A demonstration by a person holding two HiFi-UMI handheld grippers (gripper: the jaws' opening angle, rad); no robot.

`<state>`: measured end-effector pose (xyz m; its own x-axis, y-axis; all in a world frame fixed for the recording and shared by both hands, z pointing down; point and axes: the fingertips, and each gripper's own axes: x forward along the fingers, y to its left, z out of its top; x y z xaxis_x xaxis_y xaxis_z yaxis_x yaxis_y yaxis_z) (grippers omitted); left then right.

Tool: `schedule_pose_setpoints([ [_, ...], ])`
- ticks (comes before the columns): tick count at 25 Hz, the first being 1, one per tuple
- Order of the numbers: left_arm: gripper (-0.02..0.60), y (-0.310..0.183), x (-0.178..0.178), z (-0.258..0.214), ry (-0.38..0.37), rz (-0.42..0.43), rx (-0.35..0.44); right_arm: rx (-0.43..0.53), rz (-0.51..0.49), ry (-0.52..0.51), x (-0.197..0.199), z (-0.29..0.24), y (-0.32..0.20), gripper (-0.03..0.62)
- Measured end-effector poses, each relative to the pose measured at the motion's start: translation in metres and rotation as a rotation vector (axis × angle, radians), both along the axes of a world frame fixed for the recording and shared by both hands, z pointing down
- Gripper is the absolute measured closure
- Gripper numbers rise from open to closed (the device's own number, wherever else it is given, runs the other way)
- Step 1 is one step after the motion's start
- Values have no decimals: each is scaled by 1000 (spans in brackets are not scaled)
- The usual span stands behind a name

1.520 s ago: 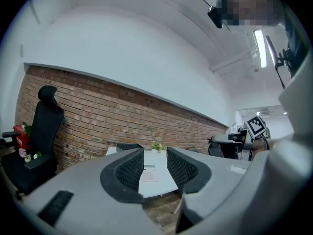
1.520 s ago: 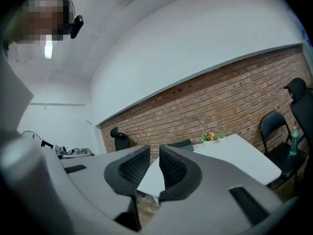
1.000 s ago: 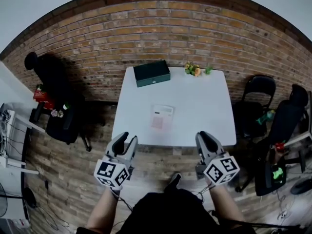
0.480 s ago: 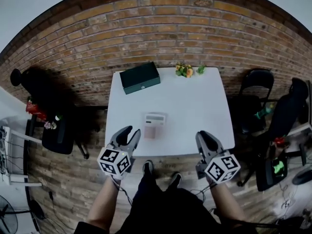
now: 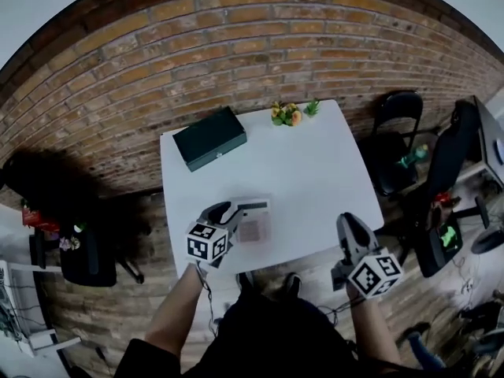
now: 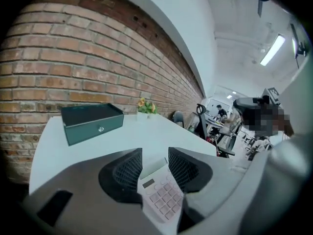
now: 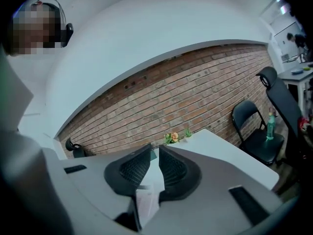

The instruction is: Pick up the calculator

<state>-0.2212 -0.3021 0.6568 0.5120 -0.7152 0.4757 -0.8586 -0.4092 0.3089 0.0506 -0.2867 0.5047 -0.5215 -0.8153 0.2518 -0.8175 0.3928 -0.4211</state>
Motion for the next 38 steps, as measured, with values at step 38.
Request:
schedule_pose_setpoints([
  [38, 534, -25, 71, 50, 304, 274, -279, -25, 173, -84, 38, 13, 18, 554],
])
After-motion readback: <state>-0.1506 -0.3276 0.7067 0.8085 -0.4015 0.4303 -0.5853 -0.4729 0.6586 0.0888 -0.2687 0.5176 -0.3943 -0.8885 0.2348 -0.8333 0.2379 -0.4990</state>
